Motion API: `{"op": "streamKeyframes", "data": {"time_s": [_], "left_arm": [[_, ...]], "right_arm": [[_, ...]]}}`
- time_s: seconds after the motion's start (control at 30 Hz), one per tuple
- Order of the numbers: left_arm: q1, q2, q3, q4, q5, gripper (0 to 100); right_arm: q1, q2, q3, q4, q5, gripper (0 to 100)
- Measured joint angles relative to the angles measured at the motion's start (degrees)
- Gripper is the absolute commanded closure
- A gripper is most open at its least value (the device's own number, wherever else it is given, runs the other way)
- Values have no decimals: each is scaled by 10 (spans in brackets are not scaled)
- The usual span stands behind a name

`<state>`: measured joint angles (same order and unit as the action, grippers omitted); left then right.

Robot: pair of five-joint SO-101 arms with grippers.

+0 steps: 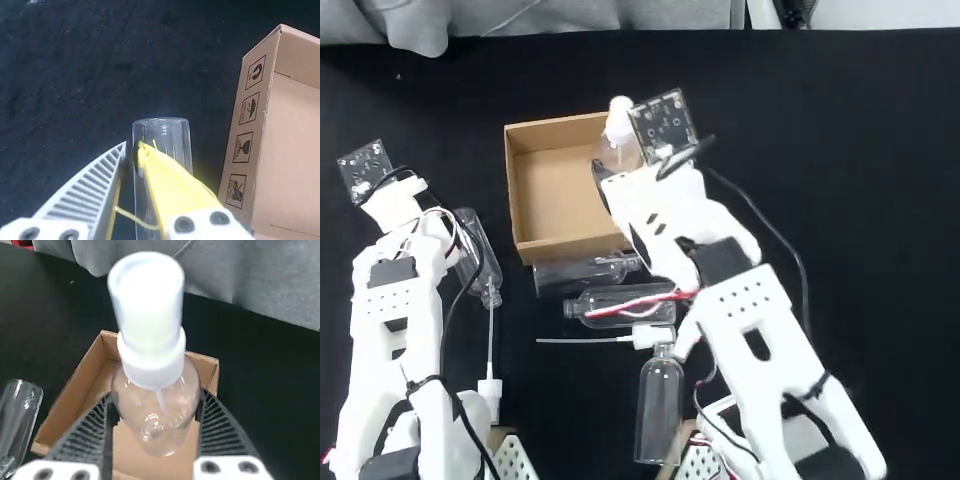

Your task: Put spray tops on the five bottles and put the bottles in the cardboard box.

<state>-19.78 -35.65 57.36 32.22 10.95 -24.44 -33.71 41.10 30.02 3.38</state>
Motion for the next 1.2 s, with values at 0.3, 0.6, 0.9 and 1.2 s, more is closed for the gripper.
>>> {"op": "streamKeyframes", "data": {"time_s": [0.3,0.6,0.9,1.2], "left_arm": [[-12,0,0,0,0,971],[-18,0,0,0,0,971],[-26,0,0,0,0,971],[-26,0,0,0,0,971]], "right_arm": [[0,123,-88,-1,0,903],[-3,237,-195,-1,0,903],[-31,334,-288,-1,0,905],[-47,457,-401,-1,0,905]]}}
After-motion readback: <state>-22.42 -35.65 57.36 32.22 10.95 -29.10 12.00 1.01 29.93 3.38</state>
